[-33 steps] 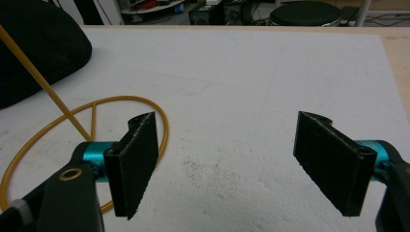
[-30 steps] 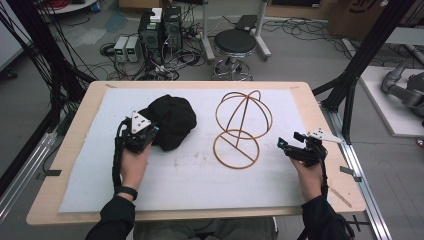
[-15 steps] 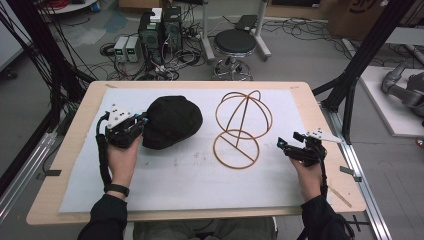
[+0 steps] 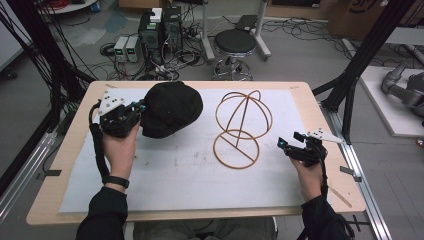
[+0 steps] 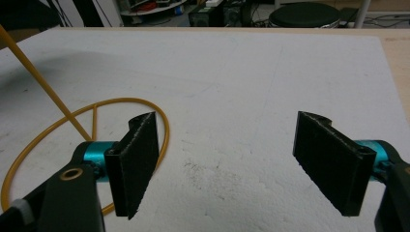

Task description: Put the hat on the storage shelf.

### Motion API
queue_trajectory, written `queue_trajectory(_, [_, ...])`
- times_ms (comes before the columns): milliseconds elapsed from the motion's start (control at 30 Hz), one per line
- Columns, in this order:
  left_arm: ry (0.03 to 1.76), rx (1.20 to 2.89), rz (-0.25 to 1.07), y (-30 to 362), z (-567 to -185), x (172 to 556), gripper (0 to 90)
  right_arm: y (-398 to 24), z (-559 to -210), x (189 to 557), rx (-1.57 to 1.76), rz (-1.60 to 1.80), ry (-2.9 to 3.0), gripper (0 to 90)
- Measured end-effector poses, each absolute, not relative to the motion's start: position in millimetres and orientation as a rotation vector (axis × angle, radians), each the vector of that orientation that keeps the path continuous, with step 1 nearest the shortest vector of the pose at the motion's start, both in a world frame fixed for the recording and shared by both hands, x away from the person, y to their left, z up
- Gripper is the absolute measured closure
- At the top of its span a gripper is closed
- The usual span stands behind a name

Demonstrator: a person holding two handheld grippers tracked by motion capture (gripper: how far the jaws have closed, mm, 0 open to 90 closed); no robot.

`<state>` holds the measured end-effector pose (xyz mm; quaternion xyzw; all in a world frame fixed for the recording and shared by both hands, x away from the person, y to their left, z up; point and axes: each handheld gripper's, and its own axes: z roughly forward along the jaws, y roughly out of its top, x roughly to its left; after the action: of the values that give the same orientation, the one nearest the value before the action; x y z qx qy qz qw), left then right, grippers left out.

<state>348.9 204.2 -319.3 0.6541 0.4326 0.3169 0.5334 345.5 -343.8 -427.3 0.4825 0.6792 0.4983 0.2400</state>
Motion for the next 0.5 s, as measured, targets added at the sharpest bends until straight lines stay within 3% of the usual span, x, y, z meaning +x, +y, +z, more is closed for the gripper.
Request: queue_trajectory(500, [0.993,1.472,0.711,189,-267,345,87.9,-347,-427,346,1.323,1.360,1.848,24.1])
